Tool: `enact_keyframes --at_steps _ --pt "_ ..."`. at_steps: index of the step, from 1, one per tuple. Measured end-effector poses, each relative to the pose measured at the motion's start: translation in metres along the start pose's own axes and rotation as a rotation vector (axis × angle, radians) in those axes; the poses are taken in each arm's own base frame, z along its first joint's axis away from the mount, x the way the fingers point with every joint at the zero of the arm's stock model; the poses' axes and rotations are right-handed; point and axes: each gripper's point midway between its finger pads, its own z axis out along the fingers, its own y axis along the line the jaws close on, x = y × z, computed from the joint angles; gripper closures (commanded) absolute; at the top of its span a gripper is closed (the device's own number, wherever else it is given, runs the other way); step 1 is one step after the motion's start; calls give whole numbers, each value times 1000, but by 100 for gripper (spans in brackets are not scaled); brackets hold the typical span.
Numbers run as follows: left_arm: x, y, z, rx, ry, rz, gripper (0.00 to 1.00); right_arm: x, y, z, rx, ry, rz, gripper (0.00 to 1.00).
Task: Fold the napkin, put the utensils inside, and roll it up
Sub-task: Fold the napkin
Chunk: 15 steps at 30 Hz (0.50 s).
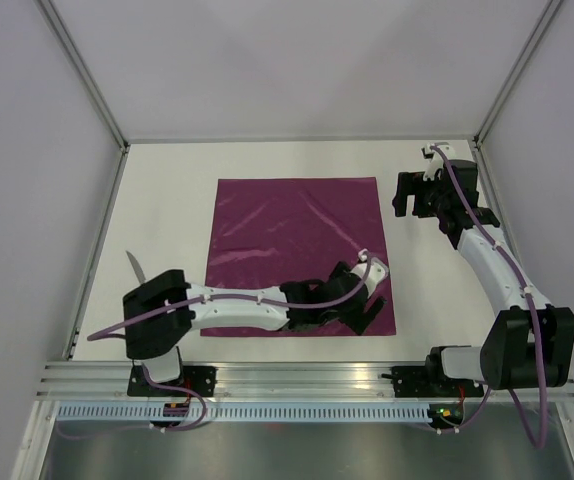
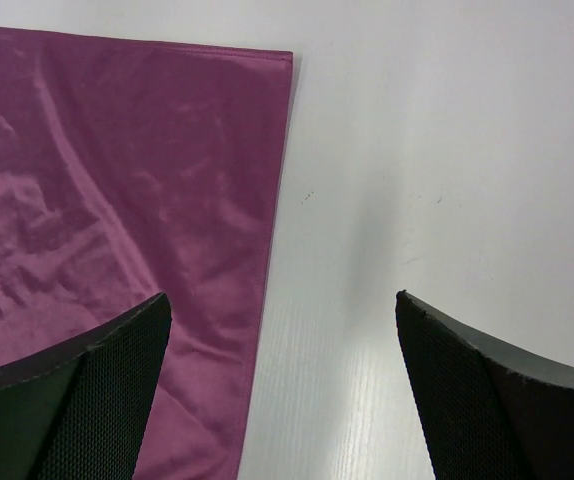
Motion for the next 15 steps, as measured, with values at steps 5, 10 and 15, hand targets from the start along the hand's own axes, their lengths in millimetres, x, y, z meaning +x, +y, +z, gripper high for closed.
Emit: enact_keyframes --at_steps 5,10,15 --pt "23 -44 22 68 43 57 15 0 -3 0 12 1 3 2" --pt "22 -81 38 130 30 75 18 0 -4 0 15 1 4 2" --pt "25 -99 56 157 31 80 24 0 -6 0 19 1 7 2"
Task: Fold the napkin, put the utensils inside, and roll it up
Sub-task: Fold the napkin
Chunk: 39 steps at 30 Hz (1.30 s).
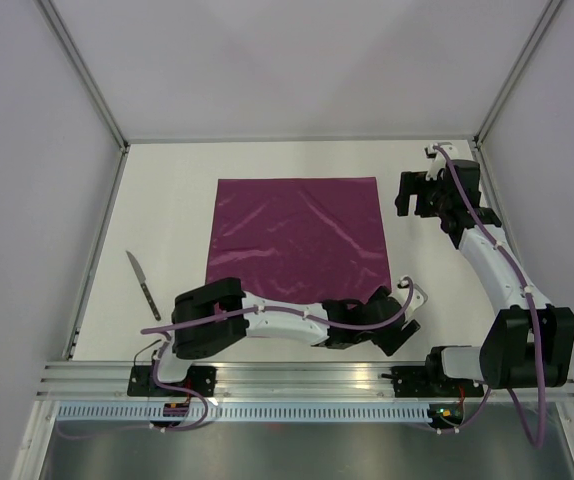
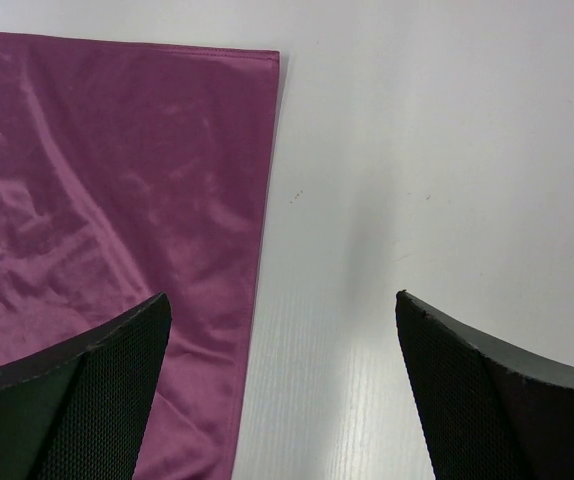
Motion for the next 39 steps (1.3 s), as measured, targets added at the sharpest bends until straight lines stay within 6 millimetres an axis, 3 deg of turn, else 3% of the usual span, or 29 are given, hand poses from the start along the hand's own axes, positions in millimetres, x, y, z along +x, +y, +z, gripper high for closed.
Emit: enact_keyframes --at_steps 11,20,25,39 --pt "23 3 19 -18 49 14 34 0 -2 0 1 0 4 2" --pt "28 0 28 -19 52 26 37 0 -2 -1 -6 0 8 2" --pt "28 -2 31 -20 46 35 41 1 -12 -2 11 3 25 2" --pt "27 6 35 -70 30 39 68 3 -12 -3 -3 11 31 3"
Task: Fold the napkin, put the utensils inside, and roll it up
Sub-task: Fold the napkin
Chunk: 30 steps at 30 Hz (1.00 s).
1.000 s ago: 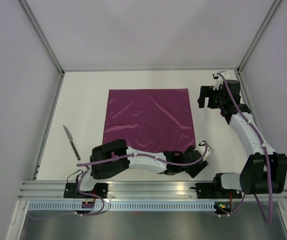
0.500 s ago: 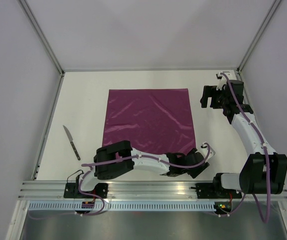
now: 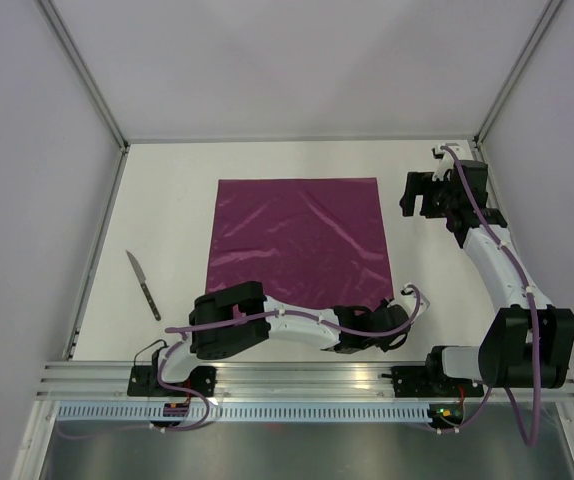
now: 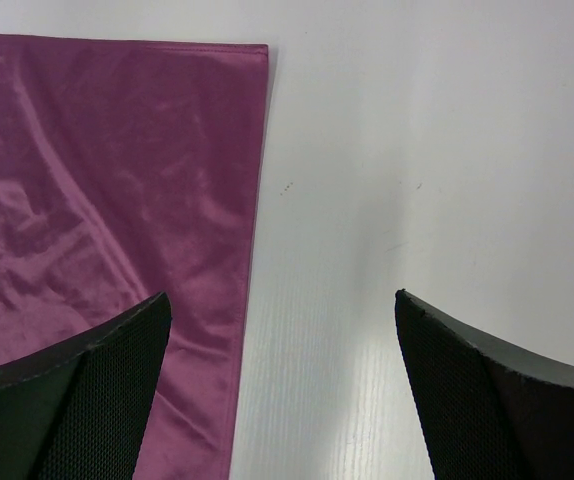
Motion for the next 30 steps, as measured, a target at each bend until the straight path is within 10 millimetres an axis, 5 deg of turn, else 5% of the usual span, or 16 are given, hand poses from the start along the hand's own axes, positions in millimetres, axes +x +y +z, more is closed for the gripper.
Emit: enact_keyframes --at_steps 13,19,30 --pt "-1 6 0 -27 -7 18 98 1 0 0 -3 5 3 3" --pt "-8 15 1 -38 -15 6 98 2 -1 -1 -3 6 4 3" --pt "-49 51 -21 -27 -83 -75 98 2 -1 -1 -3 6 4 3"
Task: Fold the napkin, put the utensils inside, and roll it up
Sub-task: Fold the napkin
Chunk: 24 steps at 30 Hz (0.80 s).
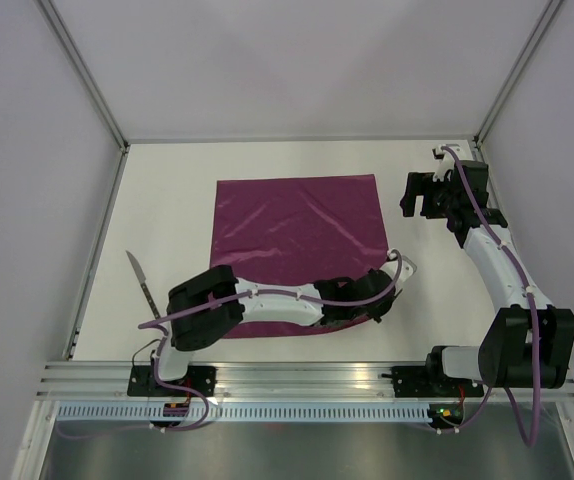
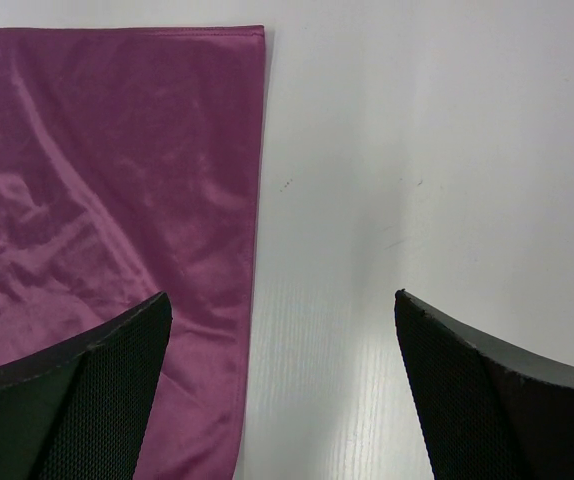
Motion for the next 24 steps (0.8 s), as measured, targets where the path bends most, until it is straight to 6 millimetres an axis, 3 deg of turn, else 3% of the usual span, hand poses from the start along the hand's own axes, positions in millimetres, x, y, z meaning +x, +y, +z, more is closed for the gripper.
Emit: enact_keyframes --at_steps 8,20,24 --pt "-14 33 -17 9 -13 -80 98 0 0 0 -1 0 0 3" --pt "-25 172 -51 -139 -17 -331 98 1 3 1 -16 5 1 3" --pt "-20 208 -58 -178 2 -411 98 4 3 3 -22 15 3 3"
